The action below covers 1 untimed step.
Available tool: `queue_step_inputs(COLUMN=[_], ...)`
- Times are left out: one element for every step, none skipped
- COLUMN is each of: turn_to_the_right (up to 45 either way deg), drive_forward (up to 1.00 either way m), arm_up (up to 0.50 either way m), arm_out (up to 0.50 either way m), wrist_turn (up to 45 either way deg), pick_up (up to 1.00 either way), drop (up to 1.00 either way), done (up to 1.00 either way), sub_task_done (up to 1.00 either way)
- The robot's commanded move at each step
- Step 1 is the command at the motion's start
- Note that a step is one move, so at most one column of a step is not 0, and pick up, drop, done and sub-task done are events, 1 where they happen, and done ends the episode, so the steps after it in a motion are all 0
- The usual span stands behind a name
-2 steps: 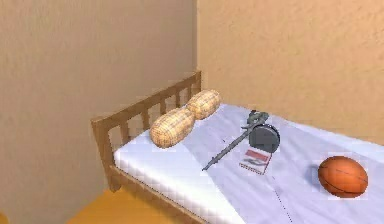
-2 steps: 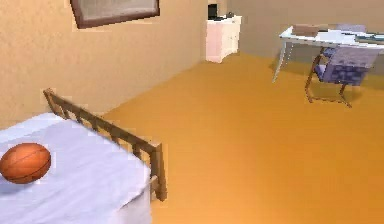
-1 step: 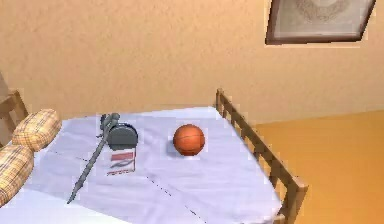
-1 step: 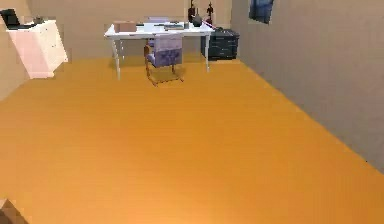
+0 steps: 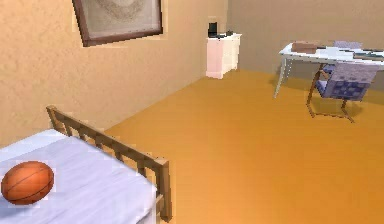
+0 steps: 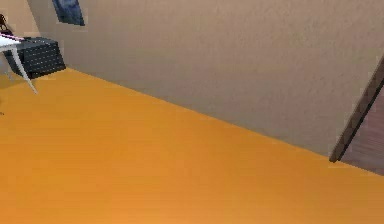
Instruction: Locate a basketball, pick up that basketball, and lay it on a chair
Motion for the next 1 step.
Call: queue_step_inputs(turn_to_the_right=[3.0], drive_forward=[0.00], arm_up=[0.00], arm_out=[0.00], wrist_turn=[0.0], pick_up=[0.00], drop=[0.00], done=[0.00], sub_task_done=[0.00])
